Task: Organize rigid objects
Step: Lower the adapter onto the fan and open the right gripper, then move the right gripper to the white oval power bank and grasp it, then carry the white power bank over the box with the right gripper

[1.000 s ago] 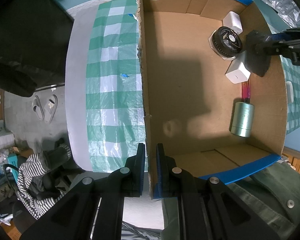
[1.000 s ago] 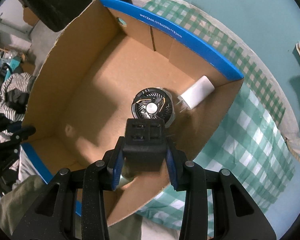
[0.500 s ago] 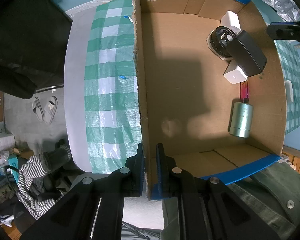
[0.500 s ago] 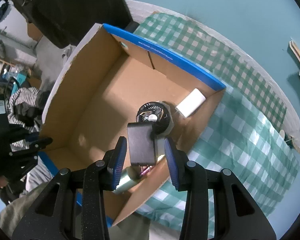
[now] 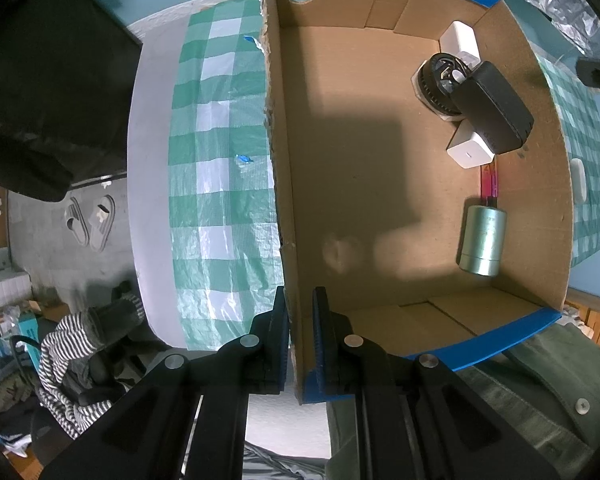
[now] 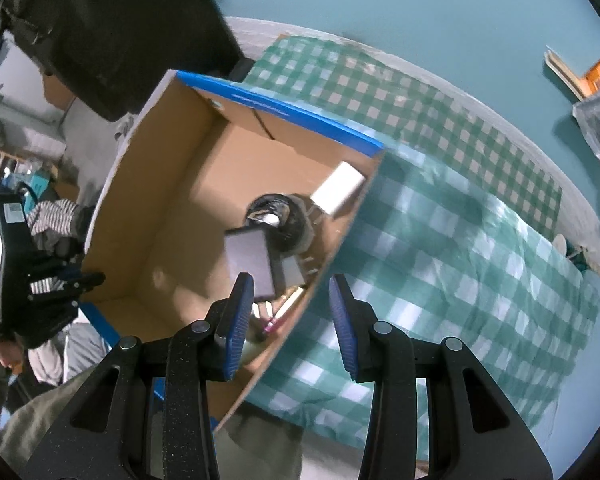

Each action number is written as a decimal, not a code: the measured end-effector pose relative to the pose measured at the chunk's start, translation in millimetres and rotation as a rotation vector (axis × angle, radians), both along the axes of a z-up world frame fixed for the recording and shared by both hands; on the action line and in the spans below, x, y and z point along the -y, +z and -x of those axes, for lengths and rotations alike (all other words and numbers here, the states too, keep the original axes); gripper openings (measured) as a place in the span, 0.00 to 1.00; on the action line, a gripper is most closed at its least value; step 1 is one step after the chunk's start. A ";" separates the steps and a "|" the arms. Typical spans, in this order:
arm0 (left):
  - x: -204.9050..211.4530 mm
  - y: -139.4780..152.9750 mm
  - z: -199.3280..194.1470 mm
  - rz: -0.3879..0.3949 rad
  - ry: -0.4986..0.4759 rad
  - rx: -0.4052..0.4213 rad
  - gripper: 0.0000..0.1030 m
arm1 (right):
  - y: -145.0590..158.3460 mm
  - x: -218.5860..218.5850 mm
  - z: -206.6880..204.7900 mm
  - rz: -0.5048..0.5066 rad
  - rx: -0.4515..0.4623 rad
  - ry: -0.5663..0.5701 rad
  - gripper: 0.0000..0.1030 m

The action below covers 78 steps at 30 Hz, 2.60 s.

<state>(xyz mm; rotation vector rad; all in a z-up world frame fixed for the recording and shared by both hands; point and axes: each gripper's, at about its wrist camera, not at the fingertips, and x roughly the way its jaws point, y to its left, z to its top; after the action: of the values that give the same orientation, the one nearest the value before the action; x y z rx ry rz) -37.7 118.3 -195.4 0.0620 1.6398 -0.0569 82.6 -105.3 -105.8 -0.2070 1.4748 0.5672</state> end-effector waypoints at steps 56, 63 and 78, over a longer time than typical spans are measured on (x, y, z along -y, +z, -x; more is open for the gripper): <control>0.6 -2.3 -0.7 -0.009 -0.013 -0.028 0.10 | -156.4 260.1 41.2 0.213 -0.197 -0.534 0.40; 1.3 -2.5 -0.9 -0.009 -0.017 -0.024 0.10 | -154.6 255.0 42.9 0.225 -0.199 -0.526 0.36; 1.4 0.0 -0.8 -0.005 -0.019 -0.012 0.10 | -86.5 194.1 38.1 0.173 -0.127 -0.414 0.36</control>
<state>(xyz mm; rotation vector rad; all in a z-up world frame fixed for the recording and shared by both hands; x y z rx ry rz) -36.9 117.0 -195.3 0.0808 1.6518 -0.0679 44.6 -299.4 -192.3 0.0029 1.6341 0.1200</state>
